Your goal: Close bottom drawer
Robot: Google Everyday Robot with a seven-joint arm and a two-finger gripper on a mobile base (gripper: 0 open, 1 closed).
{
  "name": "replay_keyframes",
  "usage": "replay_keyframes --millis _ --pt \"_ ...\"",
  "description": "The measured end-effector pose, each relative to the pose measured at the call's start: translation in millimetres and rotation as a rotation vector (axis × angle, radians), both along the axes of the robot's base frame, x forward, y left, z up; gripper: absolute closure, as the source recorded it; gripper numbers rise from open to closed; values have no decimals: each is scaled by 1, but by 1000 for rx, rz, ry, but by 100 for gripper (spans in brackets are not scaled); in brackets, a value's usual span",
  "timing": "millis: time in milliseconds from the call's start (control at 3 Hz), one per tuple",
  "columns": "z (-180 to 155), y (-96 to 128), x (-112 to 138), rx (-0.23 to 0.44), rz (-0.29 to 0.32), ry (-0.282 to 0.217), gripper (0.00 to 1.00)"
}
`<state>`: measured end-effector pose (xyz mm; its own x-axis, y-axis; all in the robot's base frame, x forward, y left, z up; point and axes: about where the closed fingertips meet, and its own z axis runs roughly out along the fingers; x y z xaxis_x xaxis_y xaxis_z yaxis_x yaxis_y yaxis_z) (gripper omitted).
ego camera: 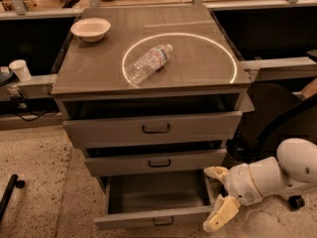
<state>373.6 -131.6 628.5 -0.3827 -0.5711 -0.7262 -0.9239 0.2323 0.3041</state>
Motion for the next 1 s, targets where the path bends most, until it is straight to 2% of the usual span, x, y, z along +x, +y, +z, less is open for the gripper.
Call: replay_keyframes --millis 333,667,1000 --pt "-3 7 5 -2 26 -6 0" --pt "-24 23 17 -2 57 -112 0" --pt "-68 35 42 17 33 -270 0"
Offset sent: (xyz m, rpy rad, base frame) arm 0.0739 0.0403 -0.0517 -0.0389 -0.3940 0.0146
